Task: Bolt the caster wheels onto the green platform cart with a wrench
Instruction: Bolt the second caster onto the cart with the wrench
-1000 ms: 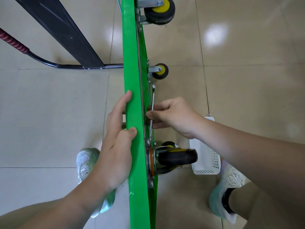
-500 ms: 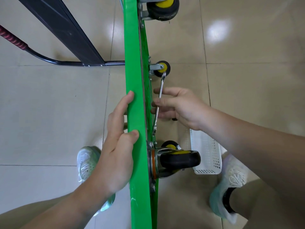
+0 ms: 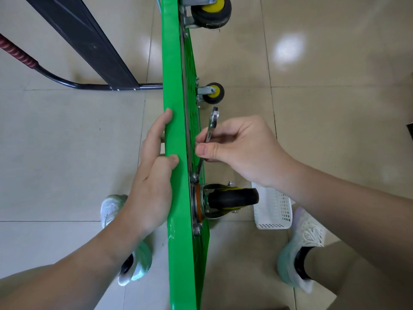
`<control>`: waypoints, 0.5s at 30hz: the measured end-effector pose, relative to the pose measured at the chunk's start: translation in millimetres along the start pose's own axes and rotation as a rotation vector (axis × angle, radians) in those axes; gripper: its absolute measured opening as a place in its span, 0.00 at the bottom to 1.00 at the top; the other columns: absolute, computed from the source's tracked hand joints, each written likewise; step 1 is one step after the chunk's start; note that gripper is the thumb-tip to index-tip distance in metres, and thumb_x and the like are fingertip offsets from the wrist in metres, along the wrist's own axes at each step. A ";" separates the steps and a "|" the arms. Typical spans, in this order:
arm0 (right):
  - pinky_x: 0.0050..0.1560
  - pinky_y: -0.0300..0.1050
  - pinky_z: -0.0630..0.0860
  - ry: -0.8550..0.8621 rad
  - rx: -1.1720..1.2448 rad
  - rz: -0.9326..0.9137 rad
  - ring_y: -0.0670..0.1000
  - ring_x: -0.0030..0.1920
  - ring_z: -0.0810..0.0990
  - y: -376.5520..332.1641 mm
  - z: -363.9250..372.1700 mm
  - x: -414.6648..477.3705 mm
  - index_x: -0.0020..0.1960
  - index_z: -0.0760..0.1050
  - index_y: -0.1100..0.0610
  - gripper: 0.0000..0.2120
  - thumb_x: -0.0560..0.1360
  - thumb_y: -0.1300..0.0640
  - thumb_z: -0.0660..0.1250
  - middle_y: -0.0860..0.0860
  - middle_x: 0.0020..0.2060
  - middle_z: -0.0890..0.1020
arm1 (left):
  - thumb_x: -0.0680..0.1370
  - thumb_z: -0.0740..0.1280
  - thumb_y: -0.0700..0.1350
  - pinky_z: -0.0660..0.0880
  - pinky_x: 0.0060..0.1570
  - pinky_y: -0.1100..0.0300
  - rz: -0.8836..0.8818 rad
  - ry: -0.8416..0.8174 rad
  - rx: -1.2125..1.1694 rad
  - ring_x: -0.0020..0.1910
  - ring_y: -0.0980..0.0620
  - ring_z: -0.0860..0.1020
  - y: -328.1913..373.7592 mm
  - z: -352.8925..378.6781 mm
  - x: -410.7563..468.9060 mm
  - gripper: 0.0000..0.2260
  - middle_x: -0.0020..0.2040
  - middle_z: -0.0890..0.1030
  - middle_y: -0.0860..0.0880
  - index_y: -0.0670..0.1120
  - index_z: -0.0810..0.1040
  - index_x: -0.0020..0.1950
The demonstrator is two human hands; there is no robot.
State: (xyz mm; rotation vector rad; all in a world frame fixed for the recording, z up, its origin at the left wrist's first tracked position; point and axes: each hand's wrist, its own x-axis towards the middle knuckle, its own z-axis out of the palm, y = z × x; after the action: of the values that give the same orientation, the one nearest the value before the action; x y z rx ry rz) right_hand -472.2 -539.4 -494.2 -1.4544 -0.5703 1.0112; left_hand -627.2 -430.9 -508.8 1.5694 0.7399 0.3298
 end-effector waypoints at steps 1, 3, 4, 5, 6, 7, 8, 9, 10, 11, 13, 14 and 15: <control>0.50 0.43 0.83 0.003 -0.043 -0.014 0.46 0.39 0.85 0.1 1.8 -1.1 0.42 0.84 0.54 0.09 0.67 0.67 0.78 0.48 0.36 0.86 | 0.69 0.58 0.53 0.65 0.76 0.39 -0.008 0.006 -0.002 0.77 0.50 0.68 -0.3 0.0 0.4 0.31 0.77 0.68 0.57 0.76 0.66 0.71; 0.54 0.47 0.83 0.010 -0.121 -0.039 0.47 0.43 0.86 0.4 4.7 -1.5 0.44 0.85 0.53 0.09 0.67 0.64 0.79 0.49 0.39 0.87 | 0.70 0.58 0.52 0.65 0.75 0.39 -0.014 0.010 -0.004 0.77 0.49 0.68 -0.6 0.5 0.9 0.31 0.77 0.68 0.56 0.76 0.67 0.71; 0.55 0.49 0.82 0.013 -0.150 -0.048 0.47 0.44 0.86 1.0 5.3 -1.0 0.45 0.85 0.52 0.09 0.67 0.63 0.79 0.49 0.40 0.87 | 0.70 0.58 0.51 0.65 0.75 0.39 -0.012 0.011 -0.007 0.77 0.49 0.68 -0.8 0.6 1.0 0.31 0.77 0.68 0.56 0.77 0.67 0.70; 0.55 0.49 0.82 0.017 -0.182 -0.057 0.47 0.44 0.86 1.4 5.6 -0.9 0.45 0.86 0.52 0.09 0.68 0.63 0.79 0.48 0.40 0.87 | 0.71 0.58 0.49 0.65 0.75 0.39 -0.012 0.012 -0.006 0.77 0.49 0.68 -0.9 0.9 1.2 0.31 0.77 0.69 0.55 0.77 0.67 0.70; 0.55 0.49 0.82 0.018 -0.219 -0.073 0.46 0.44 0.86 1.9 5.9 -1.4 0.45 0.86 0.51 0.09 0.67 0.62 0.80 0.48 0.40 0.87 | 0.72 0.57 0.48 0.65 0.76 0.39 -0.014 0.014 -0.005 0.77 0.49 0.68 -1.0 1.0 1.1 0.31 0.77 0.69 0.55 0.77 0.67 0.70; 0.56 0.49 0.82 0.016 -0.256 -0.095 0.45 0.44 0.86 2.7 6.3 -2.3 0.45 0.86 0.52 0.09 0.67 0.62 0.80 0.47 0.41 0.87 | 0.72 0.57 0.47 0.65 0.76 0.39 -0.015 0.016 -0.006 0.77 0.49 0.68 -1.4 1.0 1.3 0.32 0.77 0.69 0.55 0.77 0.68 0.69; 0.56 0.48 0.82 0.013 -0.277 -0.112 0.44 0.44 0.86 3.7 6.9 -3.7 0.45 0.86 0.52 0.09 0.67 0.62 0.80 0.46 0.41 0.87 | 0.72 0.57 0.46 0.65 0.76 0.39 -0.019 0.019 -0.012 0.77 0.49 0.69 -1.7 0.9 1.0 0.32 0.77 0.69 0.55 0.78 0.68 0.69; 0.56 0.47 0.82 0.012 -0.275 -0.120 0.44 0.44 0.86 4.6 7.7 -5.1 0.46 0.85 0.52 0.09 0.68 0.62 0.79 0.46 0.41 0.87 | 0.72 0.56 0.46 0.65 0.76 0.39 -0.024 0.021 -0.019 0.77 0.49 0.69 -1.6 0.7 0.8 0.32 0.77 0.69 0.55 0.78 0.68 0.68; 0.55 0.46 0.82 0.011 -0.256 -0.122 0.44 0.45 0.86 5.5 8.3 -6.0 0.46 0.85 0.52 0.09 0.68 0.63 0.79 0.46 0.41 0.87 | 0.72 0.56 0.47 0.65 0.76 0.39 -0.027 0.022 -0.019 0.77 0.49 0.69 -1.4 0.5 0.6 0.32 0.77 0.69 0.54 0.78 0.68 0.68; 0.55 0.45 0.82 0.008 -0.233 -0.123 0.44 0.45 0.86 6.4 9.0 -6.6 0.46 0.85 0.52 0.10 0.69 0.64 0.79 0.46 0.41 0.87 | 0.72 0.56 0.47 0.65 0.76 0.40 -0.027 0.022 -0.013 0.77 0.49 0.69 -0.6 0.9 0.0 0.31 0.77 0.70 0.53 0.78 0.68 0.68; 0.55 0.43 0.82 0.005 -0.218 -0.136 0.43 0.45 0.86 8.8 10.4 -7.8 0.46 0.85 0.52 0.10 0.69 0.65 0.78 0.44 0.40 0.87 | 0.73 0.56 0.46 0.65 0.76 0.41 -0.031 0.025 -0.011 0.76 0.50 0.70 0.0 2.1 -0.3 0.31 0.77 0.70 0.54 0.79 0.68 0.67; 0.55 0.43 0.82 0.009 -0.226 -0.152 0.43 0.45 0.86 10.5 11.6 -9.1 0.45 0.85 0.51 0.11 0.69 0.65 0.78 0.43 0.40 0.86 | 0.73 0.56 0.46 0.66 0.76 0.41 -0.037 0.029 -0.024 0.75 0.51 0.71 0.2 2.6 -0.5 0.31 0.77 0.70 0.54 0.80 0.69 0.66; 0.55 0.44 0.82 0.019 -0.229 -0.168 0.43 0.45 0.86 12.7 12.7 -10.8 0.46 0.84 0.51 0.11 0.69 0.65 0.78 0.42 0.40 0.86 | 0.73 0.57 0.46 0.66 0.76 0.42 -0.037 0.032 -0.034 0.75 0.51 0.71 0.3 2.9 -0.7 0.31 0.77 0.70 0.54 0.79 0.69 0.66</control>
State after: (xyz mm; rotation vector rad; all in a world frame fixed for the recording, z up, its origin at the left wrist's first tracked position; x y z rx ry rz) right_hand -491.0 -543.6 -502.6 -1.5848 -0.8015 0.8196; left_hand -625.8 -433.7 -508.8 1.5198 0.7834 0.3389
